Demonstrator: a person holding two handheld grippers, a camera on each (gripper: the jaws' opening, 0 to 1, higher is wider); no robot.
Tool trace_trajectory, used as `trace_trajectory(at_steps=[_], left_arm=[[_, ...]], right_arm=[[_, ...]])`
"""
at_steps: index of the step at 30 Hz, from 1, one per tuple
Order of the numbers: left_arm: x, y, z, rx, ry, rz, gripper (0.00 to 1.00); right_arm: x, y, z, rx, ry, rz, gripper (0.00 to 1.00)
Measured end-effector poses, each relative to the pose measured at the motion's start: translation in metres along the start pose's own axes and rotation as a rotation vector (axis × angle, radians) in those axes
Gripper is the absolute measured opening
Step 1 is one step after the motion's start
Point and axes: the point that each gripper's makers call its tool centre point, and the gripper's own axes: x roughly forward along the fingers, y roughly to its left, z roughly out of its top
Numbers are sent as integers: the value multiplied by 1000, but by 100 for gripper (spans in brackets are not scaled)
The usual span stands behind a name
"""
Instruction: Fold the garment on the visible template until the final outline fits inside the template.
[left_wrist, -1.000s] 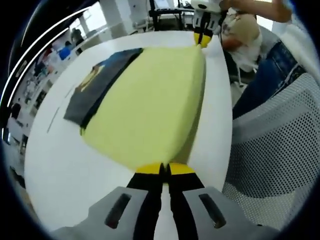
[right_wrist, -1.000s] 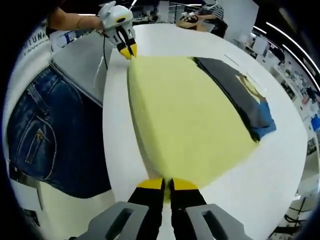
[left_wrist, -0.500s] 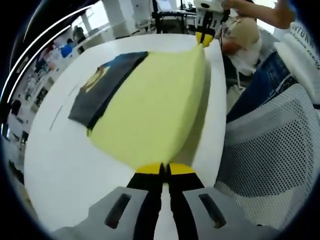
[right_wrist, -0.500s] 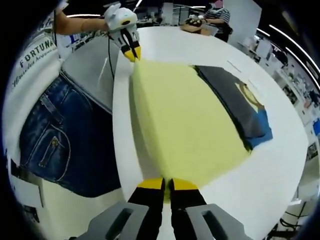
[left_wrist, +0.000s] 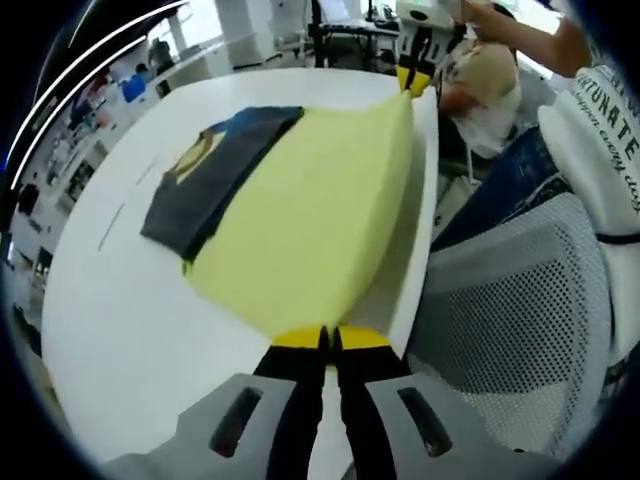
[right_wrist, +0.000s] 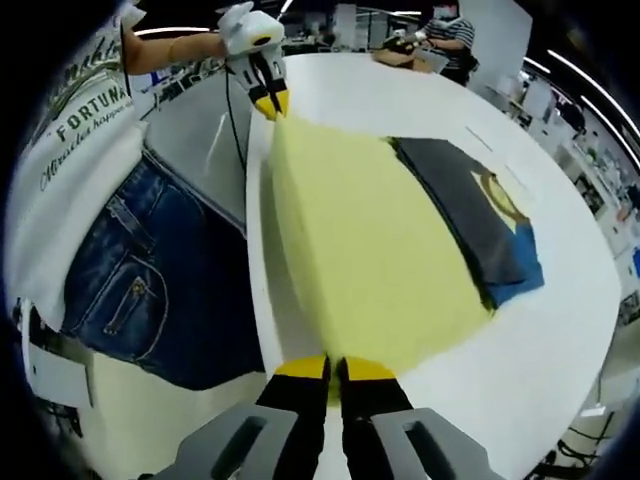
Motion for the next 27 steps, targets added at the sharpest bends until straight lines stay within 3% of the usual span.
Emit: trace_trajectory(at_steps=[27], left_arm=[[-41, -20, 7, -11, 61, -64, 1]], right_arm=[[-36, 22, 18, -35, 1, 61, 0]])
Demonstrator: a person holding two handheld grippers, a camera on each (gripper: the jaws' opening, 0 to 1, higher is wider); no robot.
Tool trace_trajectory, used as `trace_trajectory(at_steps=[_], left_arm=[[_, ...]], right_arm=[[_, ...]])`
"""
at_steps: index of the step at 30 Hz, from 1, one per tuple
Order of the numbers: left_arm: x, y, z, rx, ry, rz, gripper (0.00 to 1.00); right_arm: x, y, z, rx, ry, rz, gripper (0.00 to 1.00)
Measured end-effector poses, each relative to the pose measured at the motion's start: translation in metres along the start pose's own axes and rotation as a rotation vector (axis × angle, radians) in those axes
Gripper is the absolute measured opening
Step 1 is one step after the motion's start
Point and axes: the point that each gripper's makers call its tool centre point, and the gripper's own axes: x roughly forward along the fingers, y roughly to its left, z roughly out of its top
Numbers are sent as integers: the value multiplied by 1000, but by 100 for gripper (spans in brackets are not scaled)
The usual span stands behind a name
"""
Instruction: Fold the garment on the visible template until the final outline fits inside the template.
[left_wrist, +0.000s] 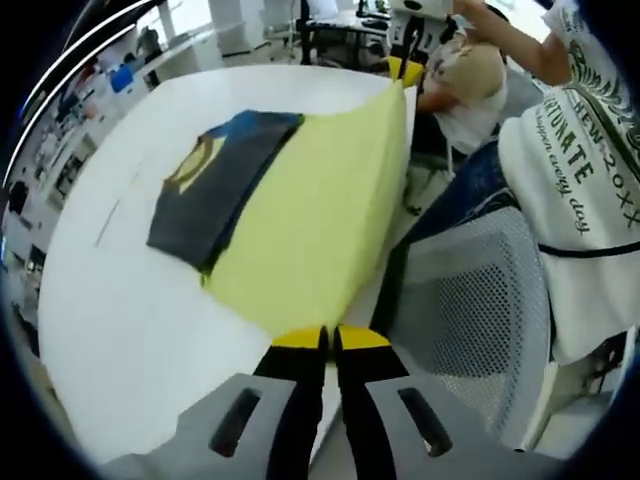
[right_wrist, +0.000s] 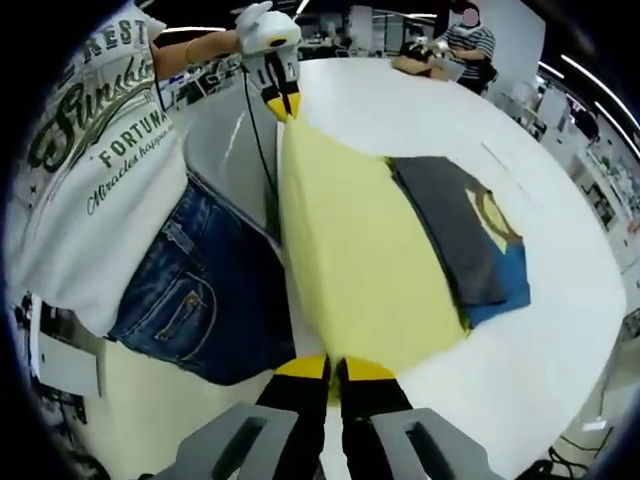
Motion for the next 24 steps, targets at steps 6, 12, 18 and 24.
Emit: trace_trajectory(at_steps=[6, 12, 18, 24], left_arm=[[-6, 3, 3, -17, 0, 9, 1], [-8, 12, 7, -20, -6, 34, 1], [-11, 26, 16, -9, -31, 69, 1], [-11, 38, 22, 1, -40, 91, 1]], right_arm=[[-5, -2, 2, -26, 4, -4, 0], [-7, -15, 5, -44, 4, -41, 0], [-9, -33, 10, -59, -1, -114, 0], [-11, -46, 15, -78, 2, -164, 0]])
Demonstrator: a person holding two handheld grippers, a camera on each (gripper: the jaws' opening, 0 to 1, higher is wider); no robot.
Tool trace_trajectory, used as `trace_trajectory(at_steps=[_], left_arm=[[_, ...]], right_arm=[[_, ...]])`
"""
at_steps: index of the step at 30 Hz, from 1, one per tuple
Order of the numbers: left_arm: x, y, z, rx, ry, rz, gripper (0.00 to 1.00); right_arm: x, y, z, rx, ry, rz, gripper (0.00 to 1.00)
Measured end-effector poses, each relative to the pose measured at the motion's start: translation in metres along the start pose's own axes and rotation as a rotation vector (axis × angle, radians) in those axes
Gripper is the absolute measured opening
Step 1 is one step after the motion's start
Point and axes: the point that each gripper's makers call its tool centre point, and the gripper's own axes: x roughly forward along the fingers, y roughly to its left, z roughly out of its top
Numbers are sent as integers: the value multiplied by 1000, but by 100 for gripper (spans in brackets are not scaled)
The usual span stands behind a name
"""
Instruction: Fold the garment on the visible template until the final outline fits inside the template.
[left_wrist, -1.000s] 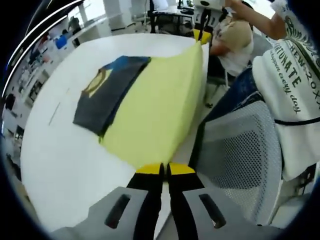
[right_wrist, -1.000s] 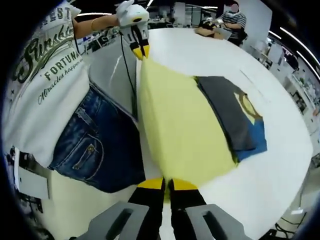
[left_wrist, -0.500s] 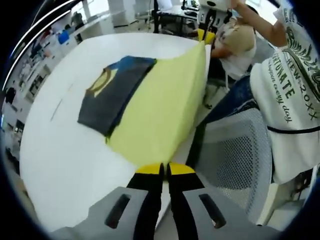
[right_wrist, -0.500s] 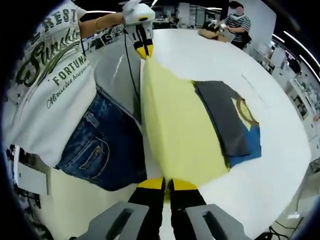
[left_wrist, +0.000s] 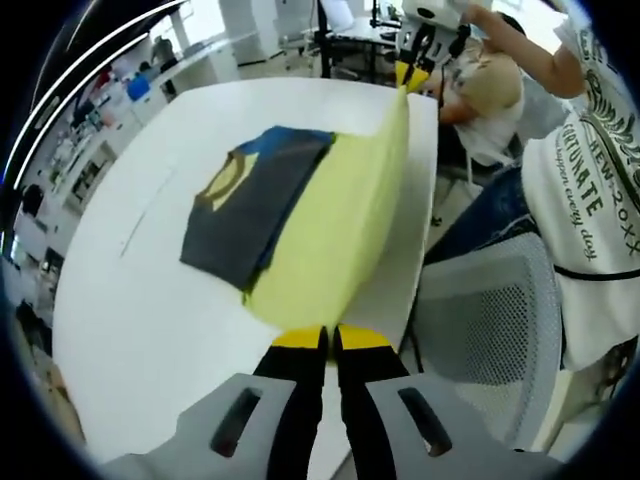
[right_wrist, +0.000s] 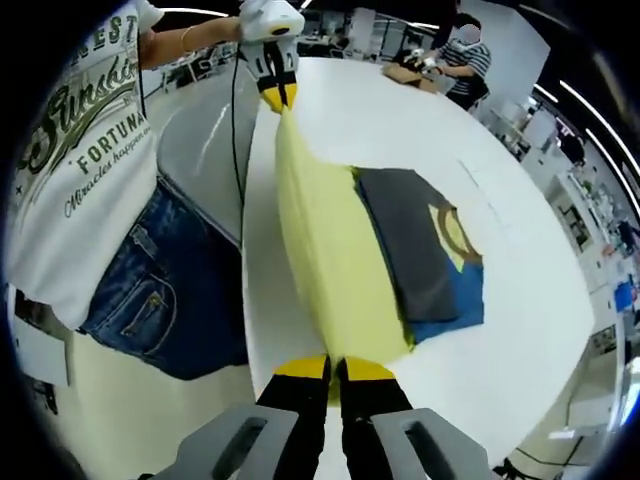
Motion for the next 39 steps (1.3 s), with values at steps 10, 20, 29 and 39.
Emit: trace_trajectory(at_steps=[10, 20, 29, 39], left_arm=[[-1, 29, 16, 31, -25, 79, 1], [-2, 53, 30, 29, -40, 146, 1], [-5, 84, 45, -6, -94, 240, 1], [-6, 111, 57, -63, -164, 321, 1]], right_arm=[[-1, -29, 6, -22, -8, -103, 0], [0, -62, 13, -56, -8, -190, 0], [-2, -92, 20, -69, -19, -269, 0], [4, -129, 28, -117, 1, -383, 0]])
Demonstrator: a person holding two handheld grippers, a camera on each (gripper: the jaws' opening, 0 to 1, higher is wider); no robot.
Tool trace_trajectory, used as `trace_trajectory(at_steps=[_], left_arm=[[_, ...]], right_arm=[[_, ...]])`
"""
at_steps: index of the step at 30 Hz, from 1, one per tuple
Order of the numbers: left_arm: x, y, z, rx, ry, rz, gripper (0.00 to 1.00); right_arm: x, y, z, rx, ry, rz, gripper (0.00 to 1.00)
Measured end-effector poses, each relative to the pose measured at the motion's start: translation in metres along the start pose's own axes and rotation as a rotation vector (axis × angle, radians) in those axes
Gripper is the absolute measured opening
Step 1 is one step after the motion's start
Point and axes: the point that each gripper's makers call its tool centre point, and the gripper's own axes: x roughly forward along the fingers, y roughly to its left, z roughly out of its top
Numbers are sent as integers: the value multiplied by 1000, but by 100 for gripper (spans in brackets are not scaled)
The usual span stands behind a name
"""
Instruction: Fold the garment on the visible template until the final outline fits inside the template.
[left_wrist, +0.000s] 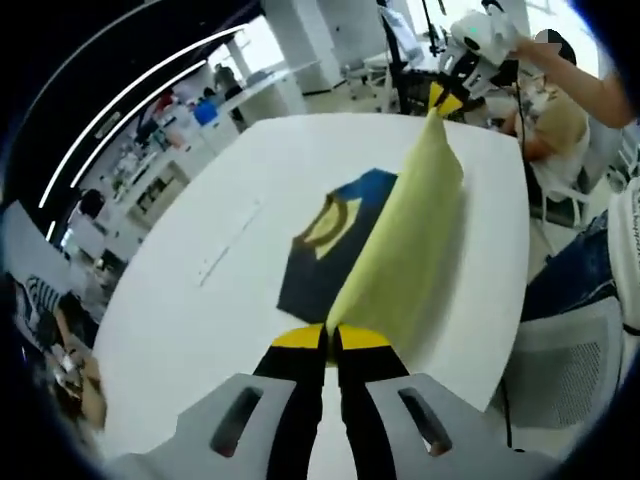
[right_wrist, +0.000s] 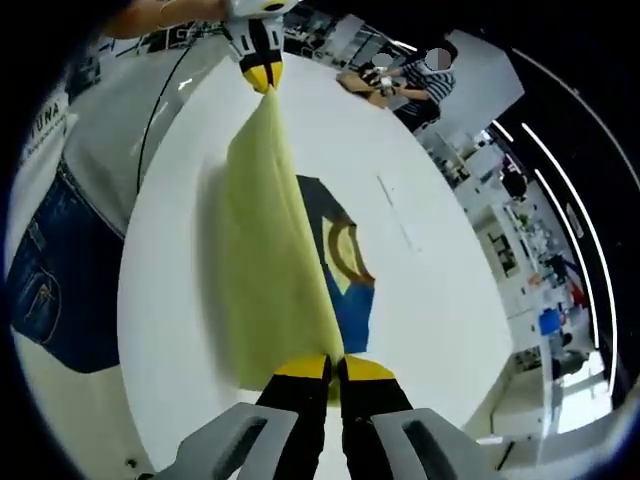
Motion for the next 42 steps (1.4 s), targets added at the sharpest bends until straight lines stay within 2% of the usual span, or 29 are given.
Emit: trace_trajectory(at_steps=[5, 12, 15, 24, 34, 36, 38, 42], left_arm=[[9, 12, 1, -31, -15, 31, 1], [23, 35, 8, -157, -70, 85, 1], [33, 43, 8, -208, -84, 104, 1], [59, 61, 6, -221, -71, 163, 1], [103, 78, -2, -195, -26, 173, 1], [111, 79, -9, -243, -8, 168, 1], [122, 82, -12, -283, -23, 169, 1], [145, 86, -24, -301, -1, 164, 1]], right_arm=[[10, -16, 2, 18, -18, -50, 0], [24, -36, 5, 24, -14, -109, 0], [33, -48, 4, 5, 8, -157, 0], [65, -63, -3, -8, 46, -207, 0], [106, -71, -18, 13, 94, -196, 0], [115, -72, -22, 12, 103, -196, 0], [126, -71, -26, 29, 112, -184, 0], [144, -67, -33, 41, 130, -142, 0]])
